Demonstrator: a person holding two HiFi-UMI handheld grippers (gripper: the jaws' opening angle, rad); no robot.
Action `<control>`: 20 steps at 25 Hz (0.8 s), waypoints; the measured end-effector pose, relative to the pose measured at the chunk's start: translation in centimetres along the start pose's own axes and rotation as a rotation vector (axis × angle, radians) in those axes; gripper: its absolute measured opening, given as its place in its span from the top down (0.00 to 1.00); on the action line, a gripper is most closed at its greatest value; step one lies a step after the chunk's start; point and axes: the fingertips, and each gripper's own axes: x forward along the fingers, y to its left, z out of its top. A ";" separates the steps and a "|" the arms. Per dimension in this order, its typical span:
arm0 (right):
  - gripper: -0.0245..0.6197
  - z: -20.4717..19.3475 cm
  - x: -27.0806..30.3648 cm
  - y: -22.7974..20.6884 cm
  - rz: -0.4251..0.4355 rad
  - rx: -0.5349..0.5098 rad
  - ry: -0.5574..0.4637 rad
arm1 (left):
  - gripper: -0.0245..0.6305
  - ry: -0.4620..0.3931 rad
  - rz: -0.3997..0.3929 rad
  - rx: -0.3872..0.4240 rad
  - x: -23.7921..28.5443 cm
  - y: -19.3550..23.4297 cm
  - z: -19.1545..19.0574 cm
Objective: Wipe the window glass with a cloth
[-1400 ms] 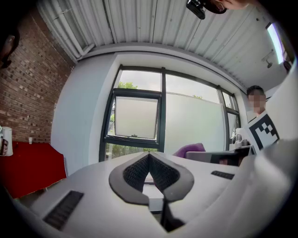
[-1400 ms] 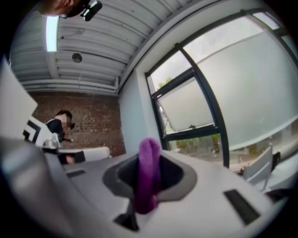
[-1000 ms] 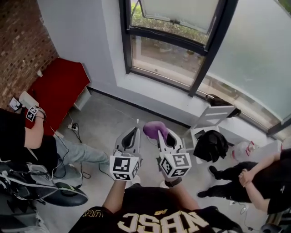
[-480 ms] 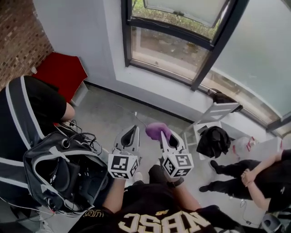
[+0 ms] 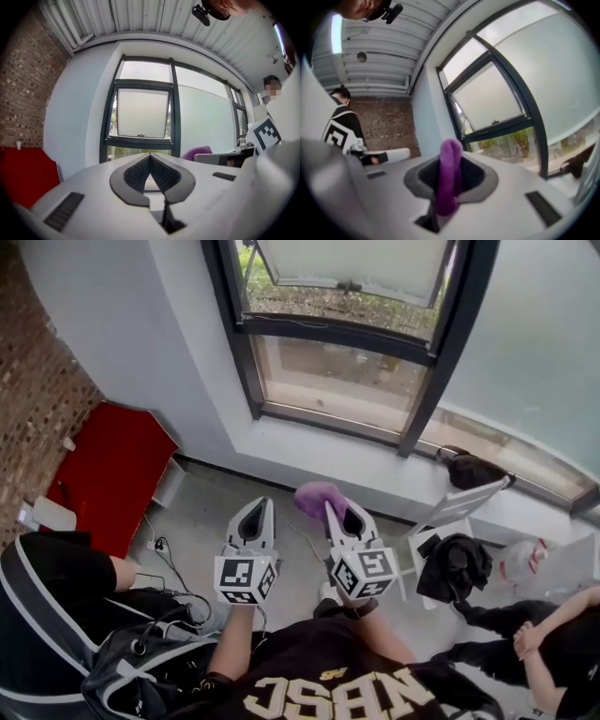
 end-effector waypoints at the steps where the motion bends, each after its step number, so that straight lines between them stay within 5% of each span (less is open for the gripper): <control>1: 0.84 0.6 1.4 -0.9 0.005 0.011 -0.011 | 0.94 -0.001 0.006 0.007 1.8 0.7 0.4; 8: 0.84 1.4 7.7 -7.0 0.002 0.019 -0.006 | 0.94 0.019 -0.005 -0.002 11.7 1.9 -0.4; 14: 0.84 1.5 14.4 -11.4 -0.049 0.018 0.005 | 0.94 0.043 -0.095 -0.002 20.2 3.4 -1.6; 20: 0.84 0.9 24.5 -14.5 -0.146 0.027 -0.001 | 0.94 0.034 -0.215 -0.004 30.4 9.4 -2.5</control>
